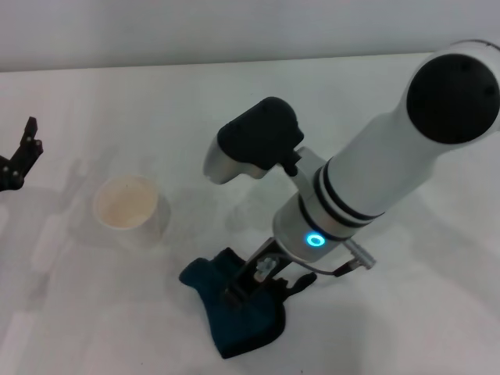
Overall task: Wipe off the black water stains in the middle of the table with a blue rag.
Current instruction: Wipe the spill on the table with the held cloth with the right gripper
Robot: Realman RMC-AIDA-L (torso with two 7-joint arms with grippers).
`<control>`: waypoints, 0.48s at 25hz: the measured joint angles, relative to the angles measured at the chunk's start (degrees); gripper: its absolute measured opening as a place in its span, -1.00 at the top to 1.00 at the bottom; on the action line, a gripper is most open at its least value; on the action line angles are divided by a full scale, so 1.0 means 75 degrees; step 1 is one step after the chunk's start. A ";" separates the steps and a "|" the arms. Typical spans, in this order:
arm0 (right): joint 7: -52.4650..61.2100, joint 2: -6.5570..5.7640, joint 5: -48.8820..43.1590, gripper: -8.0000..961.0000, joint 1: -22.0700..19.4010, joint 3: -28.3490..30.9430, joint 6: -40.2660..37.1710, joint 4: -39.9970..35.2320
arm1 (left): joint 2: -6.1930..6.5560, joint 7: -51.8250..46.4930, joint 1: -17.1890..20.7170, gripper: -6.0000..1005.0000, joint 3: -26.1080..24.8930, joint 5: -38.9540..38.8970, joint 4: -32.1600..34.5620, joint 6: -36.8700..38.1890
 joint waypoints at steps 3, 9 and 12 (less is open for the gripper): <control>0.0113 0.0000 0.0146 0.81 0.0099 -0.0385 -0.0419 0.0106 | 0.0000 0.0022 -0.0071 -0.75 0.0000 0.0005 -0.0008 0.0001; 0.0186 0.0000 0.0894 0.80 0.0699 -0.1116 -0.1051 0.0761 | 0.0000 0.0033 -0.0077 -0.75 0.0000 0.0011 -0.0011 0.0016; 0.0188 -0.0009 0.0916 0.80 0.0707 -0.1013 -0.1006 0.0686 | 0.0000 0.0042 -0.0030 -0.75 0.0000 -0.0010 -0.0043 0.0028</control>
